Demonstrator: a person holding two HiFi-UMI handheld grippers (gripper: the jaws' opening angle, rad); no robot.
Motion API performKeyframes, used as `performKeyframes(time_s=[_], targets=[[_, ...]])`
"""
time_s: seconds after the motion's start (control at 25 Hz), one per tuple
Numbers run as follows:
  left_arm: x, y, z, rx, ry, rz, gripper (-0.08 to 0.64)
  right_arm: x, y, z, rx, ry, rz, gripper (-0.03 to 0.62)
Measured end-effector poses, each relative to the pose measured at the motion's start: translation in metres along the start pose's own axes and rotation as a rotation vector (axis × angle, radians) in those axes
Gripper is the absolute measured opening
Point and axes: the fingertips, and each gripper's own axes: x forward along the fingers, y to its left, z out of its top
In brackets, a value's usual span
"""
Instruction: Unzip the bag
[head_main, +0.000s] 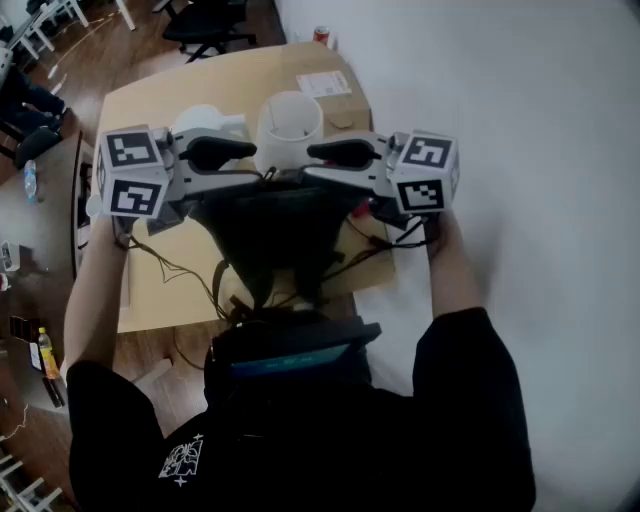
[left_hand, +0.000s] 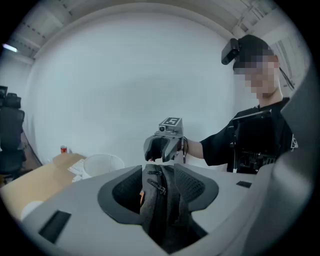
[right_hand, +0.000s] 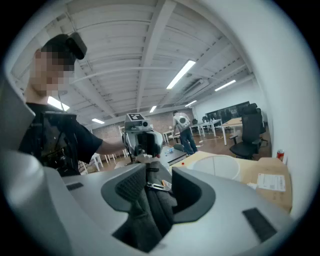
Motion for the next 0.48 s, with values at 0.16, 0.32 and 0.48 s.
performKeyframes(time_s=[0.16,0.32,0.48], targets=[[0.013,0.008,-0.014,-0.082,0.141,-0.114,0.198,-0.001,-0.001,-0.001,0.03,-0.005,0.003,0.19],[0.02,0.012,-0.025,-0.262,0.282,-0.259,0.198,-0.003,-0.003,-0.001,0.036,-0.012,-0.006,0.19],[0.029,0.012,-0.026,-0.369,0.366,-0.334,0.198,-0.006,-0.006,-0.003,0.047,-0.01,-0.015,0.19]])
